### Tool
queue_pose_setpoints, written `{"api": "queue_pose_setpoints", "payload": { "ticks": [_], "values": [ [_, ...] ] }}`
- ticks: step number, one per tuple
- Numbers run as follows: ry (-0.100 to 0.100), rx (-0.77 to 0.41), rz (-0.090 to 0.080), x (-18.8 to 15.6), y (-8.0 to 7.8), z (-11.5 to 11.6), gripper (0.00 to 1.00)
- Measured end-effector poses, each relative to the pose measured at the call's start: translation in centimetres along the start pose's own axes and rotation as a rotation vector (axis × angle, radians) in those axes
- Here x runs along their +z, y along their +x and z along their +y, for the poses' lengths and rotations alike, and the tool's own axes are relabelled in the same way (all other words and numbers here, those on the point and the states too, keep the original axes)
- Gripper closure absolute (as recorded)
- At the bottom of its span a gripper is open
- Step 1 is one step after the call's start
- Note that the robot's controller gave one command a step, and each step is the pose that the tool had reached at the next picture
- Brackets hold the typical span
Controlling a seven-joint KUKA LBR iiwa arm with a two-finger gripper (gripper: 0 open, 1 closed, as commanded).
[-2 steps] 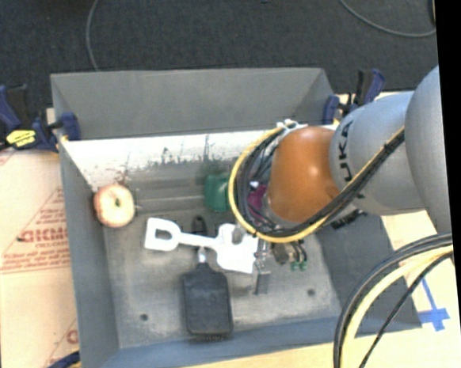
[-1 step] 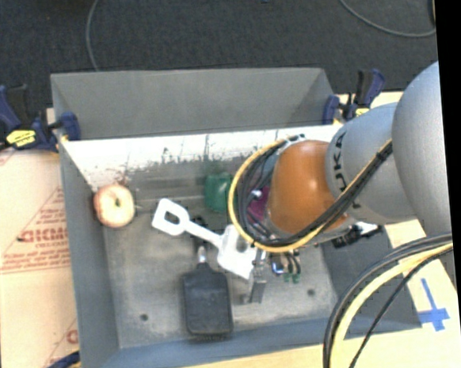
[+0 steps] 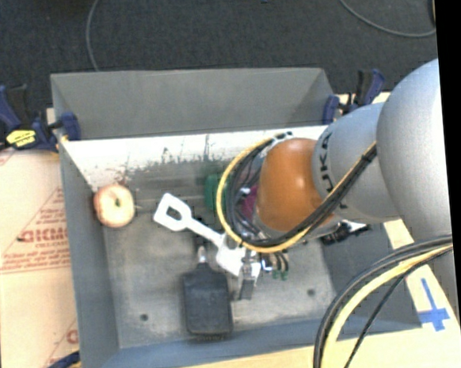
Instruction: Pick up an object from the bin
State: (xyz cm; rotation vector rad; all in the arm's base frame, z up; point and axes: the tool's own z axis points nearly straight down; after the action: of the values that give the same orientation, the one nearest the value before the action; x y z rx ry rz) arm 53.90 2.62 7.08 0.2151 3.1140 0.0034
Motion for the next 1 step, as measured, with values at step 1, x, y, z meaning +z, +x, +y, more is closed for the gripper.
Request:
{"api": "queue_pose_setpoints", "payload": {
  "ticks": [1],
  "values": [
    [0.003, -0.018, 0.002, -0.04, 0.35, -1.13, 1.00]
  ]
}}
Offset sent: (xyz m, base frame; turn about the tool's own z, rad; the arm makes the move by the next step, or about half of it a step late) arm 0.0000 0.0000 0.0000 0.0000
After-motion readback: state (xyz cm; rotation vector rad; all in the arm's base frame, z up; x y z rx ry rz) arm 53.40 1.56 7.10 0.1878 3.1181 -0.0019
